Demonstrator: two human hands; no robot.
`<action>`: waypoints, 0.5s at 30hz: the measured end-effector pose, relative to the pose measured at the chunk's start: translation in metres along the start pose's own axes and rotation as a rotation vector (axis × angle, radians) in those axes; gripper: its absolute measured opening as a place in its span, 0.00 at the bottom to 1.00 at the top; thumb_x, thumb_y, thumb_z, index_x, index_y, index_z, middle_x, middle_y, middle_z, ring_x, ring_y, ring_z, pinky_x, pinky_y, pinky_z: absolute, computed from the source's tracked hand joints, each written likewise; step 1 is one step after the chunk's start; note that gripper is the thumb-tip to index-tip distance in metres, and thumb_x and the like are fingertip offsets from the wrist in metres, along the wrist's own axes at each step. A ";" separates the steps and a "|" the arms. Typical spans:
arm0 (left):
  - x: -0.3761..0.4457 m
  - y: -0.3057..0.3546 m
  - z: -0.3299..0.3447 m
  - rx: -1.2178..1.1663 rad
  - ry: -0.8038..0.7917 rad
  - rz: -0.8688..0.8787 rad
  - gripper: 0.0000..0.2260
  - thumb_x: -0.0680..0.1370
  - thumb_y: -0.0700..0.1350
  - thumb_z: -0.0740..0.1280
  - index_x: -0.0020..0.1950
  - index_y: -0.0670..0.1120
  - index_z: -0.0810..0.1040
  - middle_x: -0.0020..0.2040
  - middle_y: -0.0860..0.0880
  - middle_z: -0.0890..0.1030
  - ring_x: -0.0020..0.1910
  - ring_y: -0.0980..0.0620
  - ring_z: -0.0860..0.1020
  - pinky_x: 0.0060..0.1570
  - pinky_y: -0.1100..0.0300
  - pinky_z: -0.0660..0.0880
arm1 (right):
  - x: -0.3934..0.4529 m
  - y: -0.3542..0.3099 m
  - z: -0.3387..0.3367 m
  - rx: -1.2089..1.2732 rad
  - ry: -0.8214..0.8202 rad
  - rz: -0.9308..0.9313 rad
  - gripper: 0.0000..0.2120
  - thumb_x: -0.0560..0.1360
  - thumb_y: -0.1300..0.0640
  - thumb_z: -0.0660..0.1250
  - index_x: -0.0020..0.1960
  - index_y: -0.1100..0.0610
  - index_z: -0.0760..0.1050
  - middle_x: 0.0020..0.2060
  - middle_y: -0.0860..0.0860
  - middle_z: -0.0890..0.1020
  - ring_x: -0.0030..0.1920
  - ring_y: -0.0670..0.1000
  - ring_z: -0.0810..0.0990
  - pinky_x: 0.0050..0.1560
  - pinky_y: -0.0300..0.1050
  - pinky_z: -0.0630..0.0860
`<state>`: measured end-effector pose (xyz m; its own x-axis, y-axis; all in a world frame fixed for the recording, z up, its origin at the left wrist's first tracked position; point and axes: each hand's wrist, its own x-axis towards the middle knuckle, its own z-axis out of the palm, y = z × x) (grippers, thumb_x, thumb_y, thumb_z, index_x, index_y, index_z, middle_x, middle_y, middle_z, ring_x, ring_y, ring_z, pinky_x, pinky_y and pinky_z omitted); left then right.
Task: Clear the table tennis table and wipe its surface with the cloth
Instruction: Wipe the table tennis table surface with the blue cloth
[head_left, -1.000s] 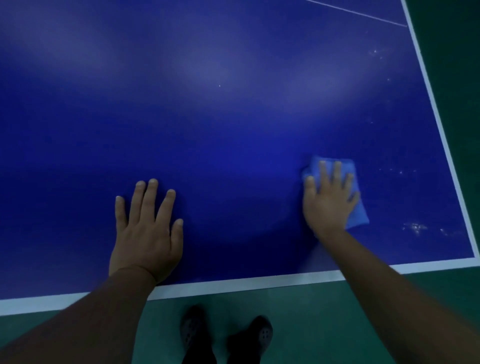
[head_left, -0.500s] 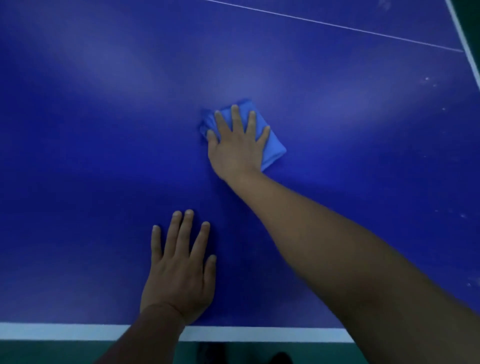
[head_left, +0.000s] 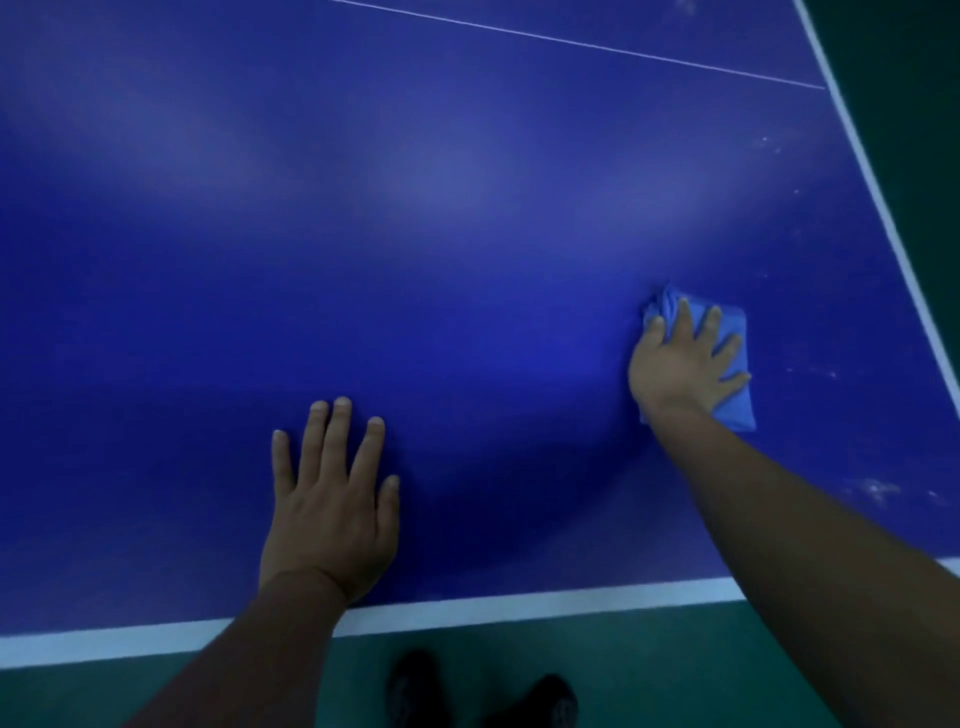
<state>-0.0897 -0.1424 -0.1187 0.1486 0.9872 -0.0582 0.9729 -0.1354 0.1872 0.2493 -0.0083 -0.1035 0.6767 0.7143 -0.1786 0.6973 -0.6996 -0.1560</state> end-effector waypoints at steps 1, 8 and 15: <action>0.000 0.000 0.000 0.002 -0.005 -0.003 0.28 0.80 0.56 0.50 0.76 0.43 0.67 0.78 0.39 0.61 0.79 0.41 0.52 0.75 0.37 0.45 | -0.008 0.015 0.000 -0.005 0.000 0.008 0.27 0.83 0.39 0.44 0.81 0.42 0.50 0.81 0.46 0.47 0.80 0.57 0.44 0.75 0.68 0.43; -0.001 0.005 -0.004 0.012 -0.025 -0.026 0.31 0.80 0.59 0.47 0.77 0.43 0.64 0.79 0.38 0.59 0.79 0.39 0.52 0.75 0.35 0.46 | -0.086 0.099 0.002 -0.062 -0.011 -0.142 0.26 0.83 0.39 0.46 0.80 0.41 0.53 0.81 0.46 0.49 0.80 0.56 0.45 0.76 0.65 0.45; -0.012 0.012 -0.011 0.002 0.046 -0.077 0.31 0.81 0.58 0.47 0.76 0.40 0.64 0.77 0.36 0.63 0.77 0.37 0.58 0.73 0.34 0.52 | -0.164 0.174 0.007 -0.153 -0.125 -0.412 0.29 0.80 0.35 0.44 0.78 0.42 0.61 0.79 0.48 0.59 0.79 0.59 0.53 0.74 0.69 0.52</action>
<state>-0.0820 -0.1546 -0.1047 0.0652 0.9975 -0.0267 0.9816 -0.0593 0.1815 0.2584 -0.2477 -0.1077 0.3086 0.9180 -0.2489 0.9355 -0.3403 -0.0954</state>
